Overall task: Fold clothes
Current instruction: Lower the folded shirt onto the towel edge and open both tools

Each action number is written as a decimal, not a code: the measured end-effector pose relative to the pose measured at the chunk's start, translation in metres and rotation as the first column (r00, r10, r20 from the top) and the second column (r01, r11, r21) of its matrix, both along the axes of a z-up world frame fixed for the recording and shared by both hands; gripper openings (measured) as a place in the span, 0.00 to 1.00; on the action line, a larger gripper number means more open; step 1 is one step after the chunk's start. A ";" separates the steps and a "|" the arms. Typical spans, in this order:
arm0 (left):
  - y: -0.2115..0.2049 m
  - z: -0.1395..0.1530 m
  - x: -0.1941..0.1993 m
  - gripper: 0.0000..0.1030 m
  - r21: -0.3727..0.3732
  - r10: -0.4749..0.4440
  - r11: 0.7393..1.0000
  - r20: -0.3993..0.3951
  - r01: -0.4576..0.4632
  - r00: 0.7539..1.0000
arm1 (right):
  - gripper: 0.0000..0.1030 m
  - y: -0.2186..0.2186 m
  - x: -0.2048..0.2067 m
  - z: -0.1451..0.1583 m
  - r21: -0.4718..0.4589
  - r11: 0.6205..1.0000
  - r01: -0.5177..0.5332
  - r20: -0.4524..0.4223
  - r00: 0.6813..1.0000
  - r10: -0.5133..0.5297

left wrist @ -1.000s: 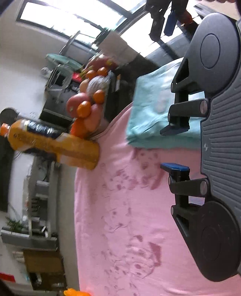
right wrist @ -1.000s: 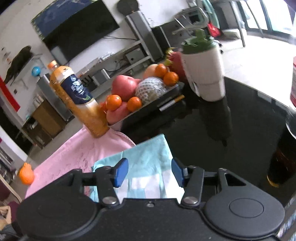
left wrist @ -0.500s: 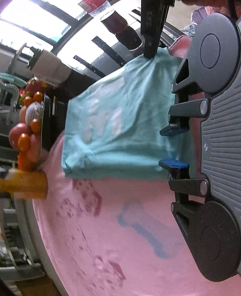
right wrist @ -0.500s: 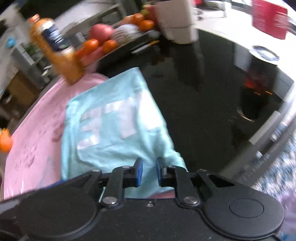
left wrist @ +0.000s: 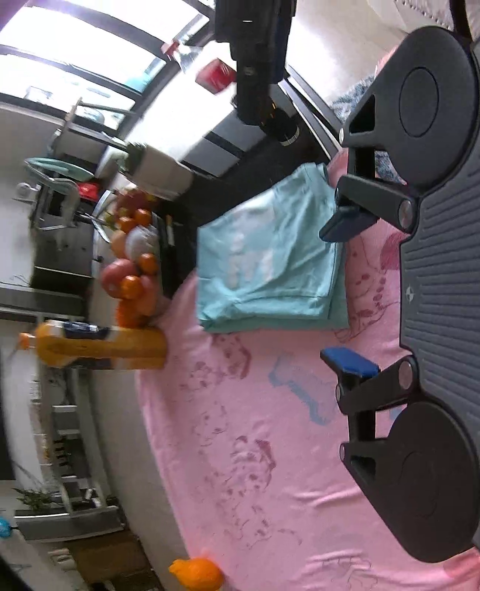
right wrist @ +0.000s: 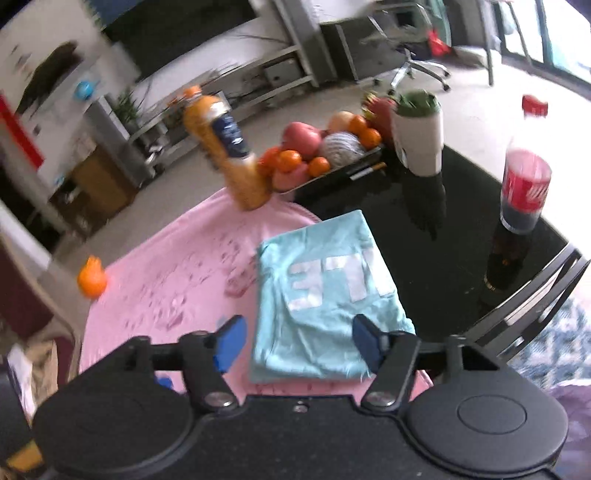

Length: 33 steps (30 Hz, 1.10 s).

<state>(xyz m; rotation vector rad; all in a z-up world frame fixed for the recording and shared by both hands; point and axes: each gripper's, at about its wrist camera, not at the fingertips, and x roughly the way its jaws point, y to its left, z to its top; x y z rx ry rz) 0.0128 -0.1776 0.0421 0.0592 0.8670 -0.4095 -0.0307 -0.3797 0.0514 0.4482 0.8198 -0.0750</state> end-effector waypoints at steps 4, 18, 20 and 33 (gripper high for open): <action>0.005 0.022 -0.022 0.73 -0.001 -0.022 1.000 0.033 0.022 0.999 | 0.75 0.013 -0.025 0.029 -0.031 0.999 -0.039 -0.020 0.999 0.038; -0.017 -0.008 -0.035 0.82 0.101 -0.040 0.994 -0.032 0.043 0.999 | 0.87 0.016 -0.037 0.005 -0.224 0.974 0.007 -0.146 0.989 -0.040; -0.020 -0.011 -0.034 0.83 0.107 -0.035 0.993 -0.039 0.039 0.999 | 0.92 0.014 -0.038 0.000 -0.227 0.974 0.001 -0.158 0.987 -0.038; -0.025 -0.018 -0.035 0.86 0.107 -0.036 0.993 -0.056 0.041 0.998 | 0.96 0.017 -0.043 -0.017 -0.220 0.975 -0.031 -0.199 0.980 -0.014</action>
